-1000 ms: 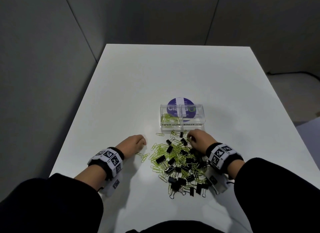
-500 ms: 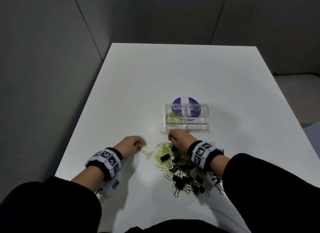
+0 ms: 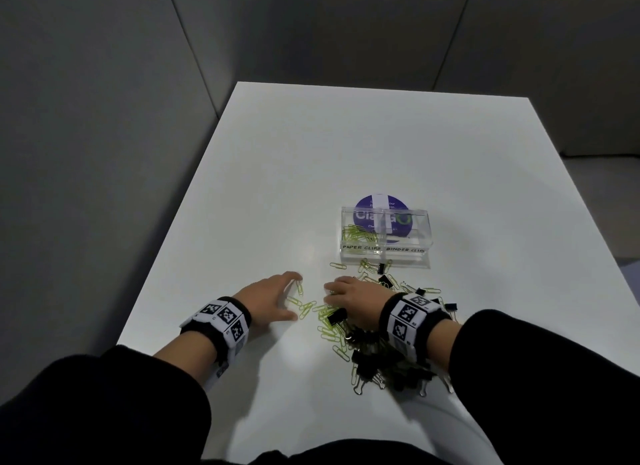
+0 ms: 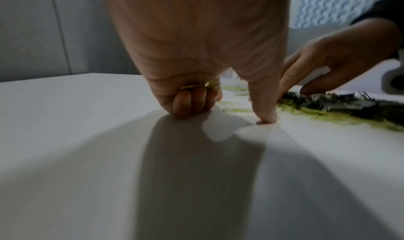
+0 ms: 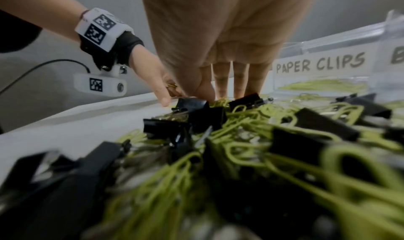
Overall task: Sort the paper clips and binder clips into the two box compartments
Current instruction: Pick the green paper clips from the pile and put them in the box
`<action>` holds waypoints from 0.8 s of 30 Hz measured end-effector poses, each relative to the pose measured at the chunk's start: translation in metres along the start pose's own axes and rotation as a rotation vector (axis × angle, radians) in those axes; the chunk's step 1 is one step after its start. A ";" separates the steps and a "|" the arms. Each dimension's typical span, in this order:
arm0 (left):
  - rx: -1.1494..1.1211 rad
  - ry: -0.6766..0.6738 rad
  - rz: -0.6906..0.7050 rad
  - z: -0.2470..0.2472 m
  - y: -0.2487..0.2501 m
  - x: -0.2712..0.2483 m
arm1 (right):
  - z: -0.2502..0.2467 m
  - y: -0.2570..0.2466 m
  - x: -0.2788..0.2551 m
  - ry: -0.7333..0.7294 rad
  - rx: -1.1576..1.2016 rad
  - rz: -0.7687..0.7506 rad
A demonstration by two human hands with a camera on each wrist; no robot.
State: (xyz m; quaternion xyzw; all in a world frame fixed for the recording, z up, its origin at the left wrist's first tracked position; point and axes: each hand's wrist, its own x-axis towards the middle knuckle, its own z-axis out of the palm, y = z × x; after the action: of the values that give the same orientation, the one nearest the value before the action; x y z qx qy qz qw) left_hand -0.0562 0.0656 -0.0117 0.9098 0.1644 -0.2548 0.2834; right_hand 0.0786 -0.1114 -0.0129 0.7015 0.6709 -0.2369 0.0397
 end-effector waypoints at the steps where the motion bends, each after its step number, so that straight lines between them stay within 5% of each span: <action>1: 0.035 0.001 0.005 0.000 0.001 0.001 | 0.001 0.002 -0.005 -0.005 -0.015 -0.007; 10: 0.141 0.132 0.012 0.000 0.005 0.013 | 0.011 0.006 -0.015 0.059 -0.074 0.094; 24: 0.037 0.077 -0.004 -0.007 0.025 0.020 | -0.018 0.019 -0.017 0.035 0.239 0.270</action>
State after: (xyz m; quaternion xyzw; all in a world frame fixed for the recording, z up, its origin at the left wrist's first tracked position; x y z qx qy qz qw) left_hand -0.0263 0.0537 -0.0072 0.9237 0.1724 -0.2231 0.2595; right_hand 0.1023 -0.1224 0.0041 0.7889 0.5386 -0.2949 -0.0242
